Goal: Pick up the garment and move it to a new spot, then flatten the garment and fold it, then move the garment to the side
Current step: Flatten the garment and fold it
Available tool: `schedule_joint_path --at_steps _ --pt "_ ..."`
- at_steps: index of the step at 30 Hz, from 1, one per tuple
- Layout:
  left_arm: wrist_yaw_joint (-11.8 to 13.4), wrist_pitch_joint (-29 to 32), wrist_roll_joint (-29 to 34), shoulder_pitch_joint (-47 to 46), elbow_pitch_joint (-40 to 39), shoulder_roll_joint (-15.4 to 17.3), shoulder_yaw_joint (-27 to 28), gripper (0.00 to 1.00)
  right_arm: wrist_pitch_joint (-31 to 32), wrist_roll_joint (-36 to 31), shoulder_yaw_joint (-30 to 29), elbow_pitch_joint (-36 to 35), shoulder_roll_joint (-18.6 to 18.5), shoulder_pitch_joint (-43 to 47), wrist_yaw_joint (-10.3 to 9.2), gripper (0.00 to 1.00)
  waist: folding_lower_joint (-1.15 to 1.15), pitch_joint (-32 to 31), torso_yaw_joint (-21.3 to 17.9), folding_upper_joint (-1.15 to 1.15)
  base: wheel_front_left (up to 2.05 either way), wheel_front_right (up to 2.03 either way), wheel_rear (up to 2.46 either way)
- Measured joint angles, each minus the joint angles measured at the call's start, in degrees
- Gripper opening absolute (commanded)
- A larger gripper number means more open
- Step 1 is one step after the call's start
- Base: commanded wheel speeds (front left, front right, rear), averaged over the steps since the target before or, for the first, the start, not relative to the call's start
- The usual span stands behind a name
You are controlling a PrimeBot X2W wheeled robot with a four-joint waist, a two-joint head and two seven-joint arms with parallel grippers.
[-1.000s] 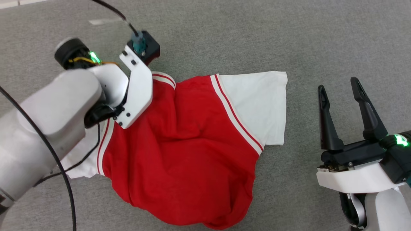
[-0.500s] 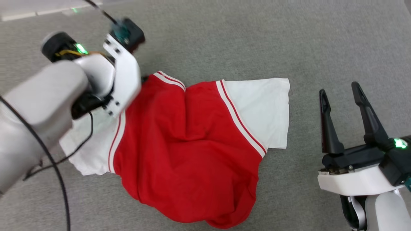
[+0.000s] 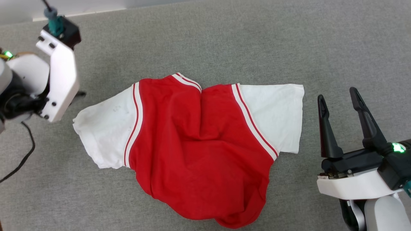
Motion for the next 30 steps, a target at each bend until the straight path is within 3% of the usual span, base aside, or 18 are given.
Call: schedule_joint_path --at_steps 14,15,16,24,30 --pt "0.4 0.6 -2.4 9.1 3.1 1.0 0.6 1.00 0.0 -0.2 0.5 -0.2 0.0 -1.5 0.00 1.00 0.00 3.6 -1.4 0.00 0.00 0.00 0.00" --pt "0.4 0.1 -1.6 9.4 3.0 0.9 0.7 0.47 0.0 -0.2 0.2 -0.2 0.0 -1.6 -0.01 1.00 0.00 3.8 -1.5 0.00 0.00 0.00 0.00" --pt "0.4 -0.2 -0.8 9.6 3.0 0.9 0.8 0.00 0.0 -0.2 0.0 -0.2 0.0 -1.9 0.00 1.00 0.00 3.8 -1.6 0.00 0.00 0.00 0.00" --pt "0.3 -3.7 -0.5 10.8 2.0 1.0 0.5 0.00 0.0 -5.9 -0.4 -1.9 -0.6 -6.6 0.00 1.00 0.00 1.5 -1.3 0.00 0.00 0.00 0.00" --pt "0.0 -5.4 -0.3 10.7 -2.4 2.3 0.7 0.00 0.0 -7.7 -1.3 0.7 -8.0 -13.7 0.00 1.00 0.00 -1.3 -0.2 0.00 0.00 0.00 0.00"
